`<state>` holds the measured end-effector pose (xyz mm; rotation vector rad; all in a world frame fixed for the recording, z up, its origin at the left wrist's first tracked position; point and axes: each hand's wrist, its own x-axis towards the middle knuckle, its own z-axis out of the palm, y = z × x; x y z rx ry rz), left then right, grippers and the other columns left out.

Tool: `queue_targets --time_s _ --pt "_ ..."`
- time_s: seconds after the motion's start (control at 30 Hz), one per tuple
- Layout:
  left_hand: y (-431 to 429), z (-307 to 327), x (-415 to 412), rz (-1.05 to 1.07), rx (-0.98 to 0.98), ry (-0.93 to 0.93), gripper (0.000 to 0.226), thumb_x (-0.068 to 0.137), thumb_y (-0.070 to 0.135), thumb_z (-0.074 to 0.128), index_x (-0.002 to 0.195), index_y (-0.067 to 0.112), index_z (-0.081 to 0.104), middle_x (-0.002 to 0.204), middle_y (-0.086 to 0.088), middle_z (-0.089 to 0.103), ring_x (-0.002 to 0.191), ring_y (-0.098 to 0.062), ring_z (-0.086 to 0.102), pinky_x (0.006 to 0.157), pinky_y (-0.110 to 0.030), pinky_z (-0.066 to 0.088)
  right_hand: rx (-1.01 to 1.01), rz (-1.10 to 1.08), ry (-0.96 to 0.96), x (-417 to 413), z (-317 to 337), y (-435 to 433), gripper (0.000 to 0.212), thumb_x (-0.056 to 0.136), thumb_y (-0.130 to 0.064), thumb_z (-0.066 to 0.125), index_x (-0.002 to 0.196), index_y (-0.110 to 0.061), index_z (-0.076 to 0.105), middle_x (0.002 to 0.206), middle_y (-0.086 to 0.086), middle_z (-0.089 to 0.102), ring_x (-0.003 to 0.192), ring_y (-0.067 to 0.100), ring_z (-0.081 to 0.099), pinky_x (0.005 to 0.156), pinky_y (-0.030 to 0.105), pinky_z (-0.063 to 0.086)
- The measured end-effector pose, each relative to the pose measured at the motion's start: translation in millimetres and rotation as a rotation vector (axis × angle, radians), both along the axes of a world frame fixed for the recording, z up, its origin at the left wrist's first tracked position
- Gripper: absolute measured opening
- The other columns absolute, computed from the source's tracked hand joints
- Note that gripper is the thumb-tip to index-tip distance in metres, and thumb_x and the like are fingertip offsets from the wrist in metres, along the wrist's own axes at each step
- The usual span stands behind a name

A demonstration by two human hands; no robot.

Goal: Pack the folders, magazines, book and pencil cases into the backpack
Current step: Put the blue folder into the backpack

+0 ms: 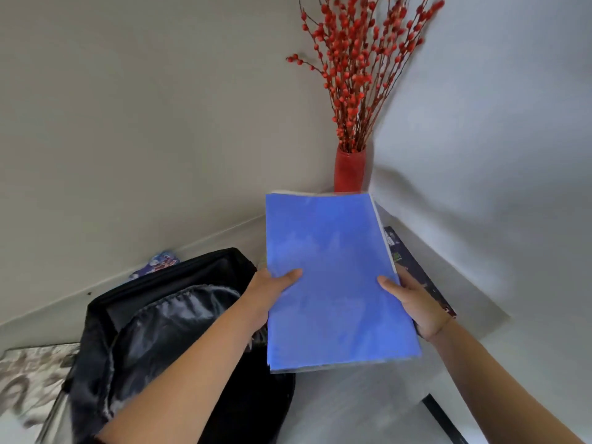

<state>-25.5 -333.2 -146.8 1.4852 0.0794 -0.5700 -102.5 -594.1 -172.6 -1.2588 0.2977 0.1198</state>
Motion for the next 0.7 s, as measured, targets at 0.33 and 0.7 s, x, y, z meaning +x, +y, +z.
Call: queue_targets --time_s 0.33,0.7 --pt "186 -13 -96 -0.043 0.797 -0.307 0.015 0.097 0.027 0.047 0.095 0.026 0.062 0.11 0.004 0.065 0.101 -0.014 0.06 0.094 -0.036 0.047 0.148 0.201 0.129 -67 0 107 0.032 0.085 -0.008 0.056 0.115 -0.013 0.064 0.105 0.011 0.074 0.087 0.029 0.073 0.067 0.037 0.059" --pt "276 -93 -128 -0.488 1.766 -0.639 0.078 0.093 0.044 0.036 0.149 0.02 -0.011 0.159 -0.004 -0.003 0.147 -0.022 -0.002 0.119 -0.045 0.001 0.121 0.535 0.26 -171 -23 162 0.042 0.088 -0.012 0.062 0.129 -0.019 0.057 0.133 0.014 0.06 0.12 0.035 0.058 0.09 0.039 0.053"
